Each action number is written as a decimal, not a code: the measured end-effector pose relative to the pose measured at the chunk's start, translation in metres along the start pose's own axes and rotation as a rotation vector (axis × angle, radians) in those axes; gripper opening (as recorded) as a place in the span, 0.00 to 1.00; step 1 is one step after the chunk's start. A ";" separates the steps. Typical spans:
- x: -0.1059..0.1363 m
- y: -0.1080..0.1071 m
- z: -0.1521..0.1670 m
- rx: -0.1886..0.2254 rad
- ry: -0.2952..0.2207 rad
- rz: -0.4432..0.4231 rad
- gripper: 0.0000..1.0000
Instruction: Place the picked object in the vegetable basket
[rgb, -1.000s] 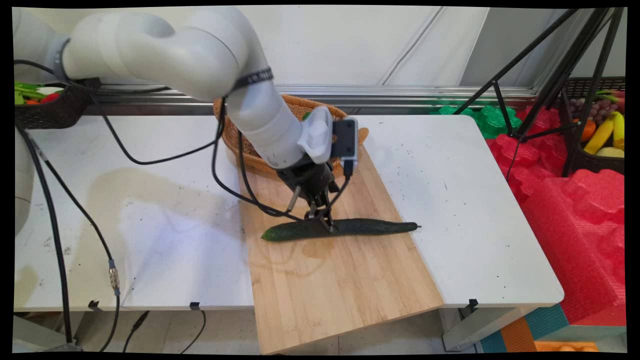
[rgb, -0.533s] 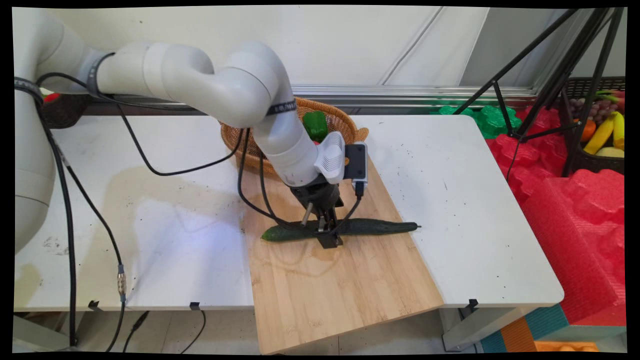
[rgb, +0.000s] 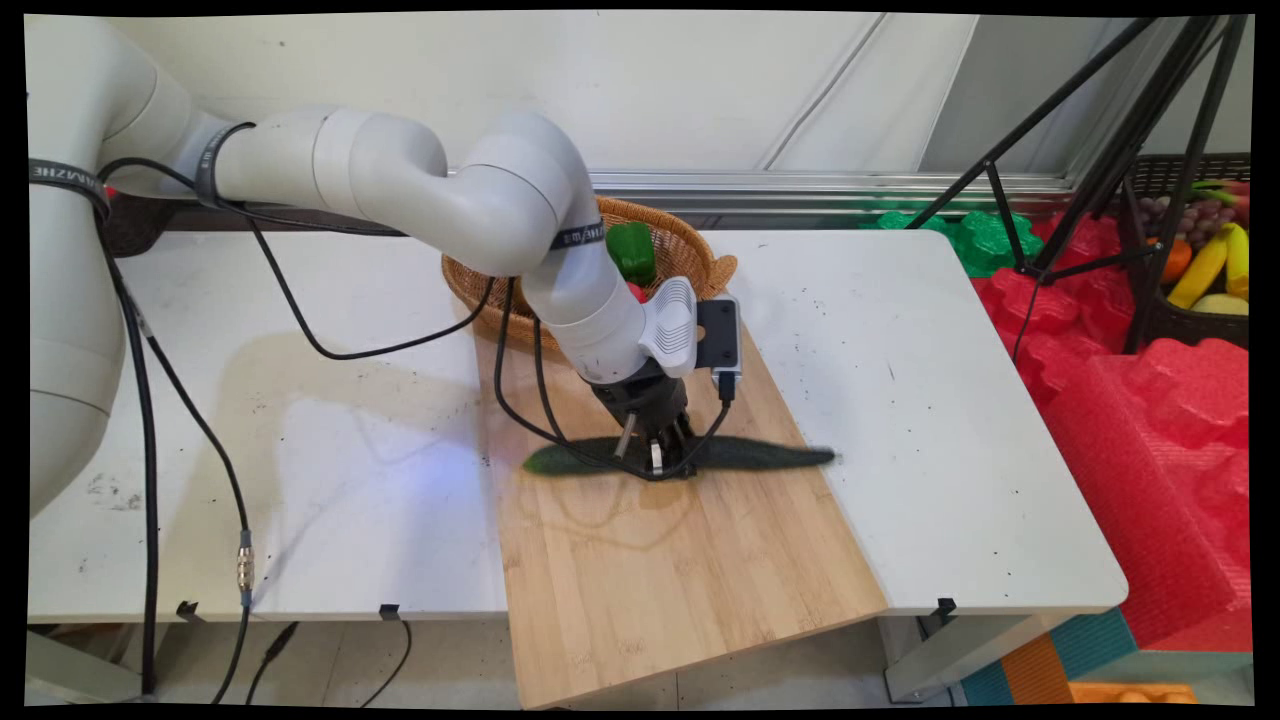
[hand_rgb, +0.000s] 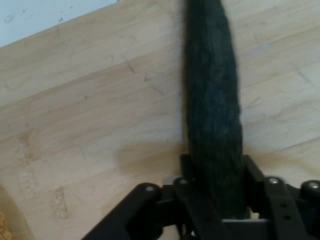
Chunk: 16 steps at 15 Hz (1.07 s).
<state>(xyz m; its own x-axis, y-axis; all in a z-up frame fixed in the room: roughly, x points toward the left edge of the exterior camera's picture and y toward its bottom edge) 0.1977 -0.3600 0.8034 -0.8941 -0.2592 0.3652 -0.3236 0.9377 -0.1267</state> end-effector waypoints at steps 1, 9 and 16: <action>0.000 0.000 -0.001 0.001 0.005 0.000 0.00; -0.005 0.003 -0.046 0.036 0.087 0.035 0.00; 0.000 -0.011 -0.128 0.155 0.226 0.025 0.00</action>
<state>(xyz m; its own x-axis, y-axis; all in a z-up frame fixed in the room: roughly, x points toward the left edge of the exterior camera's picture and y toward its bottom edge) 0.2408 -0.3412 0.9229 -0.8162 -0.1624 0.5545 -0.3616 0.8921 -0.2710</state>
